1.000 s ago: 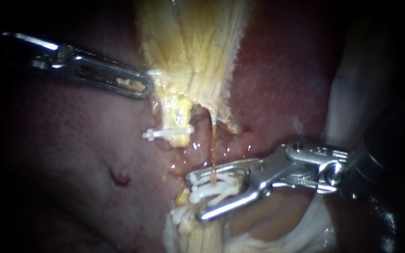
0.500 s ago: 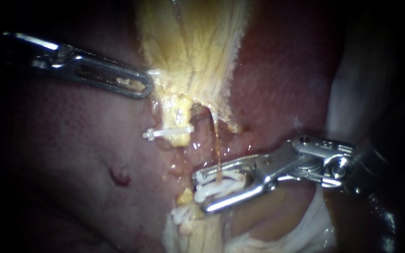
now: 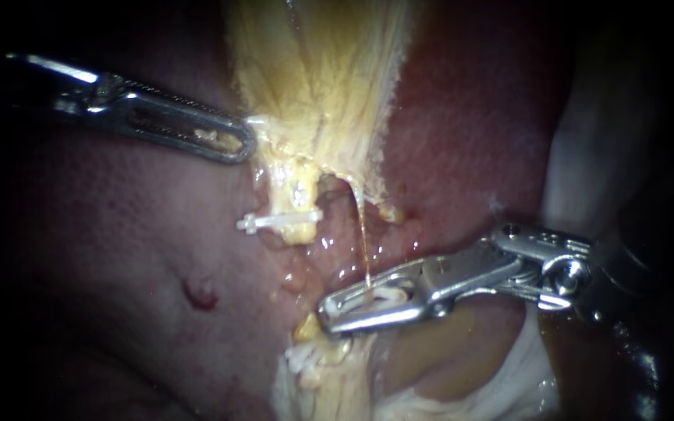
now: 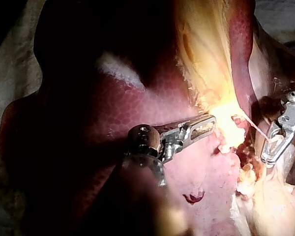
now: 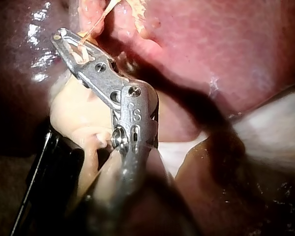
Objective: Clipping second clip right tube
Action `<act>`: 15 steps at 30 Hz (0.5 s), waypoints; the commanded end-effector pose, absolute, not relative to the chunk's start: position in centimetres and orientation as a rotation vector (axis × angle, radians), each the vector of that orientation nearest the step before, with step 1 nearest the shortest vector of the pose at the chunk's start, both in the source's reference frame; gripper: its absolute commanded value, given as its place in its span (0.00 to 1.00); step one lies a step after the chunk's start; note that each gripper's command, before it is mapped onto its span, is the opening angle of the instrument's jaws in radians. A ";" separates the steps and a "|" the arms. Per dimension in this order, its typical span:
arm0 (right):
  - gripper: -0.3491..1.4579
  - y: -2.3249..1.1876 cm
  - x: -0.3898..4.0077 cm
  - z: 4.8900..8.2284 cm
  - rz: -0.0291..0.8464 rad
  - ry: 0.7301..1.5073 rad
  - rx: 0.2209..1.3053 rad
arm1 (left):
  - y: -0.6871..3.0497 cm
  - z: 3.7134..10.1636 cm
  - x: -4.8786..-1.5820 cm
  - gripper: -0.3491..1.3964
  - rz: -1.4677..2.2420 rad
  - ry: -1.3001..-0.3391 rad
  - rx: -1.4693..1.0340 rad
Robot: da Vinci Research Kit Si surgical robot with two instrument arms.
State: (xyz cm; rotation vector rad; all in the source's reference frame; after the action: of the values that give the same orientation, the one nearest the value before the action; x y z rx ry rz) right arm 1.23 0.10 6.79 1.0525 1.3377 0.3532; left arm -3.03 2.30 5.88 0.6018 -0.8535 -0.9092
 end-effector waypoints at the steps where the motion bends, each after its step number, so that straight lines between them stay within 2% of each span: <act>1: 0.00 0.10 1.22 6.79 0.348 1.328 1.051 | 2.31 5.88 -3.03 0.00 -0.909 -0.854 0.602; 5: 0.00 0.12 1.21 6.81 0.349 1.282 1.061 | 2.31 5.88 -3.03 0.00 -0.909 -0.854 0.602; 15: 0.00 0.11 1.21 6.79 0.343 1.279 1.065 | 2.31 5.88 -3.02 0.00 -0.909 -0.854 0.602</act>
State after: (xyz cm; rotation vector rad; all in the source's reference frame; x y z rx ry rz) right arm 1.20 0.11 6.79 1.0650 1.2786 0.3432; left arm -3.02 2.30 5.88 0.6018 -0.8538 -0.9096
